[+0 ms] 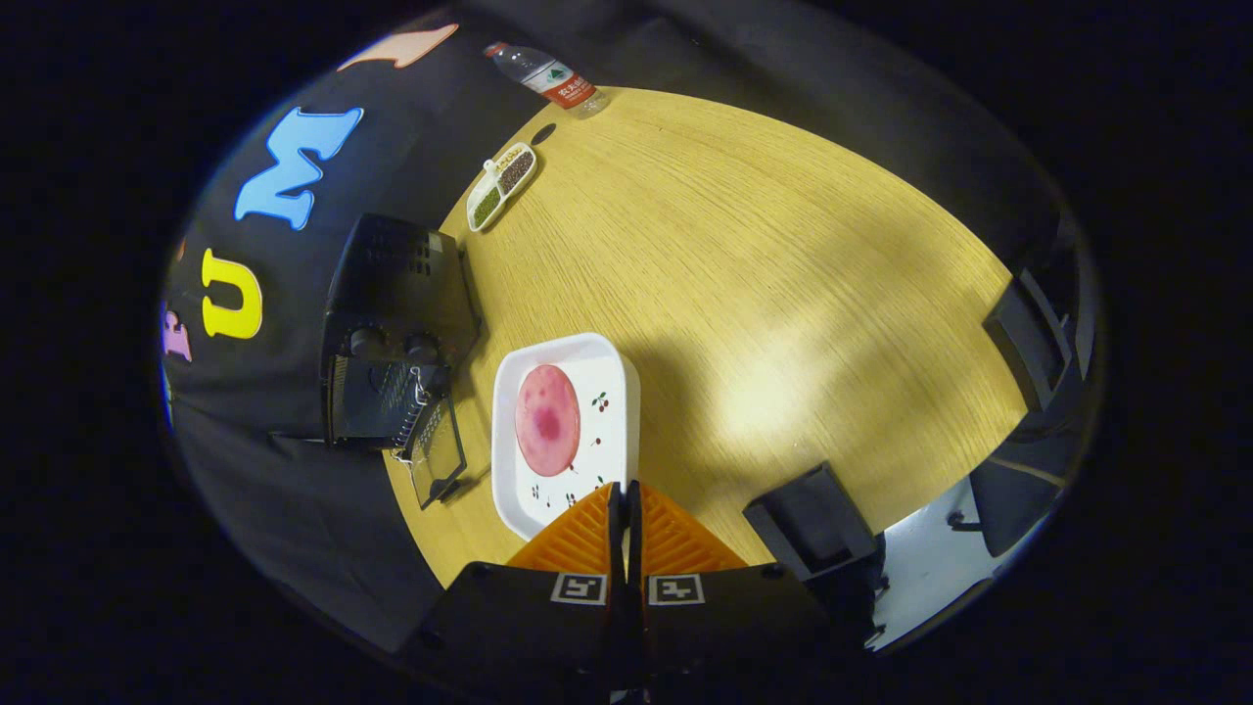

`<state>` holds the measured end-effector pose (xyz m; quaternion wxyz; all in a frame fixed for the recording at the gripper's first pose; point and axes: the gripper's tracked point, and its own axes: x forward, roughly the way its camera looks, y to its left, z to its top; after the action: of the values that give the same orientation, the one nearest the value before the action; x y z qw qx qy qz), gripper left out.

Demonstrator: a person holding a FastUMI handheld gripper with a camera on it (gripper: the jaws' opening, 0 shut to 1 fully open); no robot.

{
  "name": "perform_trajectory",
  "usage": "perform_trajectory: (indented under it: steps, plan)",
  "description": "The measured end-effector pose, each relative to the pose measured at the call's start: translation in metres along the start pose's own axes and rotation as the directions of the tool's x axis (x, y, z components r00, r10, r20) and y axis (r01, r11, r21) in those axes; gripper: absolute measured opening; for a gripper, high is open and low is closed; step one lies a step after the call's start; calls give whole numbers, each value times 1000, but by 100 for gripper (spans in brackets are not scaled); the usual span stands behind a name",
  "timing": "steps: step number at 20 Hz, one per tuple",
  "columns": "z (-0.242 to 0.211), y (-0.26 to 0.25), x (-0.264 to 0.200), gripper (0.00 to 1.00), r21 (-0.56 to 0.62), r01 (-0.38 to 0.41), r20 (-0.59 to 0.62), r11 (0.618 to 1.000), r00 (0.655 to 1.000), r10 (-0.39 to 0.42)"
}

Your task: Open the toaster oven, put the food inside, and close the toaster oven door.

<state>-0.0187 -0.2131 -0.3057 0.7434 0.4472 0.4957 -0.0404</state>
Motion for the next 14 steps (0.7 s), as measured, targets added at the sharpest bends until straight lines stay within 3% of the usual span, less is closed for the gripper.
perform_trajectory:
  steps: [9,14]
  plan:
    - [-88,70,-36,2,48,-135,70,990,989,131]
    - [-133,118,-34,1,-28,-154,18,988,988,154]
